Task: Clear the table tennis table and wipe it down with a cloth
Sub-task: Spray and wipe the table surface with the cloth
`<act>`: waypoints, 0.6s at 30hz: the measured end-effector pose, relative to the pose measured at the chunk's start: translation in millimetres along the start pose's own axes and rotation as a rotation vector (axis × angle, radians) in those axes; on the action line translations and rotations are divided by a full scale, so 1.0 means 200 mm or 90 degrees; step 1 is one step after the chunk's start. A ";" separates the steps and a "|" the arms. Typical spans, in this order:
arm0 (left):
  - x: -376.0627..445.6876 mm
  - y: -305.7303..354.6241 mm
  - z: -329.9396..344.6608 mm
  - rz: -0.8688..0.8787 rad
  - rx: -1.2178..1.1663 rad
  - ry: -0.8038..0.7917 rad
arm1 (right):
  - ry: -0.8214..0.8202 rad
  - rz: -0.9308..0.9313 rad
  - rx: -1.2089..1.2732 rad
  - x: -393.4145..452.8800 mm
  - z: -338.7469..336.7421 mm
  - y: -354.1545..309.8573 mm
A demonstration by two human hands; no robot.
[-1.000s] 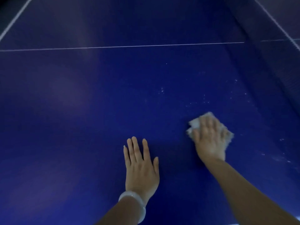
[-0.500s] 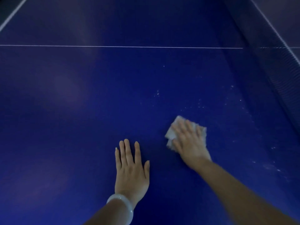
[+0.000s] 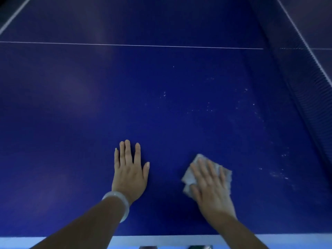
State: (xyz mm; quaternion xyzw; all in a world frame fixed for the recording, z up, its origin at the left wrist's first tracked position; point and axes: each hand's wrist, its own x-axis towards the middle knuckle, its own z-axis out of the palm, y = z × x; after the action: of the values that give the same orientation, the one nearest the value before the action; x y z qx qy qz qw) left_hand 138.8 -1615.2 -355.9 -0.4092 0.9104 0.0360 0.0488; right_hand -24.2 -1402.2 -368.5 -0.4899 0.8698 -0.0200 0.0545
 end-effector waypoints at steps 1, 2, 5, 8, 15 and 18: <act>0.00 0.00 0.00 -0.002 -0.001 -0.003 | 0.012 0.091 0.014 0.00 -0.02 0.10; 0.00 0.00 0.00 -0.003 -0.004 -0.005 | 0.022 0.186 0.040 0.00 -0.04 0.17; -0.01 0.01 -0.01 0.002 -0.013 0.003 | 0.022 0.316 0.084 0.00 -0.06 0.20; 0.00 0.05 -0.04 -0.022 -0.051 0.004 | 0.018 0.203 0.070 -0.10 -0.04 0.06; 0.04 0.64 -0.10 0.104 -0.167 0.046 | 0.031 0.078 0.032 -0.46 0.00 0.33; 0.00 0.93 -0.06 0.098 -0.177 0.014 | 0.046 0.234 0.041 -0.52 -0.03 0.52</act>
State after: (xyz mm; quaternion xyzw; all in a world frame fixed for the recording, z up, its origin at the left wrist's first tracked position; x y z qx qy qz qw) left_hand -1.7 -1493.6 -338.7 -0.3415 0.9258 0.1605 -0.0213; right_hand -59.8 -1260.4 -364.2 -0.3196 0.9450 -0.0553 0.0421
